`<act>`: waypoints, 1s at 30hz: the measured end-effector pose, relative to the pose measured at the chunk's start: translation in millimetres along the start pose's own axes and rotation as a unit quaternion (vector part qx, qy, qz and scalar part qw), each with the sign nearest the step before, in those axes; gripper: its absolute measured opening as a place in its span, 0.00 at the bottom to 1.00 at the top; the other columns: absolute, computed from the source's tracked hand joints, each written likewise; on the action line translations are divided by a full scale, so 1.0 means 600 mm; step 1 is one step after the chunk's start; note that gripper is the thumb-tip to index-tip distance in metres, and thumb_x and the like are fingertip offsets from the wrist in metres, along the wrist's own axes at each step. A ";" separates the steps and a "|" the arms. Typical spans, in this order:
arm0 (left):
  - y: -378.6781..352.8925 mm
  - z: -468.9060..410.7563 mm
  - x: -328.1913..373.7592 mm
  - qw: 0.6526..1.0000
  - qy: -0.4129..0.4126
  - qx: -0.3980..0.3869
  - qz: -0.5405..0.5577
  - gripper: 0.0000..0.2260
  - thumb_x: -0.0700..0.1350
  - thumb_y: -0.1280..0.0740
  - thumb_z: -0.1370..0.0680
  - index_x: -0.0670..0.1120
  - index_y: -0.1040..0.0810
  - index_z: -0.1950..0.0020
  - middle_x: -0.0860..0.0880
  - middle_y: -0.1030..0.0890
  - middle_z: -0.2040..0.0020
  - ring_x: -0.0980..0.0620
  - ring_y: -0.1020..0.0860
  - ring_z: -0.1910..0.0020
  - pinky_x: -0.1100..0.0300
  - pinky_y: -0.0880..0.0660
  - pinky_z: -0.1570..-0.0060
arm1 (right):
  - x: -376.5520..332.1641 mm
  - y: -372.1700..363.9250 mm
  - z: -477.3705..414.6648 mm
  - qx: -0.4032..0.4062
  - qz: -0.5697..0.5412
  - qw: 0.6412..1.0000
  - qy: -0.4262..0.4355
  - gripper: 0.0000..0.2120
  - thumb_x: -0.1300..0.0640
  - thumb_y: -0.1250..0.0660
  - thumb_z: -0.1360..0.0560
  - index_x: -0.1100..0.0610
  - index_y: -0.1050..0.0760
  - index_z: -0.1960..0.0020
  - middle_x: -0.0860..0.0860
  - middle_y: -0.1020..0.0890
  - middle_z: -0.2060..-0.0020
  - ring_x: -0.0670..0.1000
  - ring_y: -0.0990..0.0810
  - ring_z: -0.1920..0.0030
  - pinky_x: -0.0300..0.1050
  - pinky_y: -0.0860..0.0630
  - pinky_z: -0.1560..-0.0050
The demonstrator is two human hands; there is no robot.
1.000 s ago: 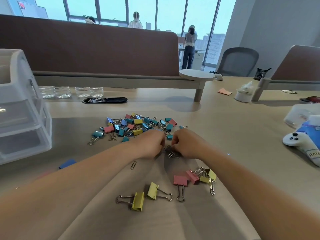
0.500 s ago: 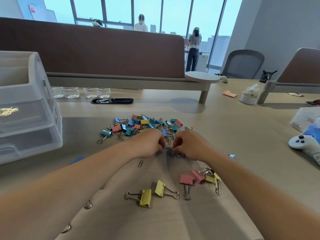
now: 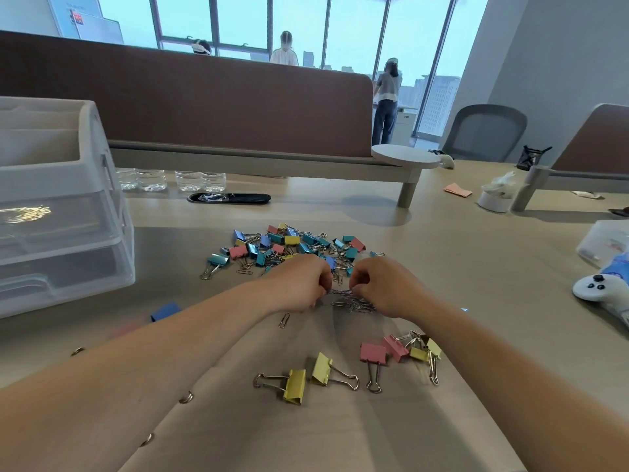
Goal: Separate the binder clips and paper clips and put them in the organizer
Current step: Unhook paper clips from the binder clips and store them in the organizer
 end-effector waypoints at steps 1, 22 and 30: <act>-0.001 0.000 0.000 1.000 0.002 -0.003 0.004 0.07 0.37 0.36 0.21 0.44 0.20 0.47 0.56 0.25 0.65 0.59 0.25 0.67 0.62 0.27 0.62 | 0.000 0.001 0.001 0.003 -0.001 1.000 0.000 0.07 0.61 0.34 0.23 0.50 0.23 0.57 0.47 0.21 0.59 0.45 0.24 0.60 0.36 0.29 0.62; 0.004 0.003 -0.005 1.000 0.001 0.009 0.005 0.07 0.38 0.36 0.21 0.44 0.19 0.47 0.56 0.26 0.66 0.59 0.26 0.68 0.64 0.29 0.66 | -0.004 0.003 -0.002 0.016 -0.017 1.000 0.008 0.10 0.59 0.29 0.27 0.49 0.26 0.63 0.45 0.23 0.63 0.46 0.26 0.62 0.39 0.32 0.65; 0.026 0.018 -0.030 0.999 0.015 0.019 -0.022 0.06 0.41 0.33 0.21 0.46 0.18 0.48 0.53 0.20 0.57 0.57 0.24 0.61 0.61 0.28 0.58 | -0.043 -0.013 -0.007 0.002 -0.030 0.999 0.034 0.05 0.56 0.30 0.24 0.49 0.22 0.58 0.46 0.20 0.60 0.46 0.22 0.59 0.36 0.30 0.62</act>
Point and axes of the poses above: each hand's wrist, its own z-axis away from the middle knuckle, its own y-axis out of the back of the hand, x = y × z, the point moved 4 cm from there along -z, towards the middle knuckle
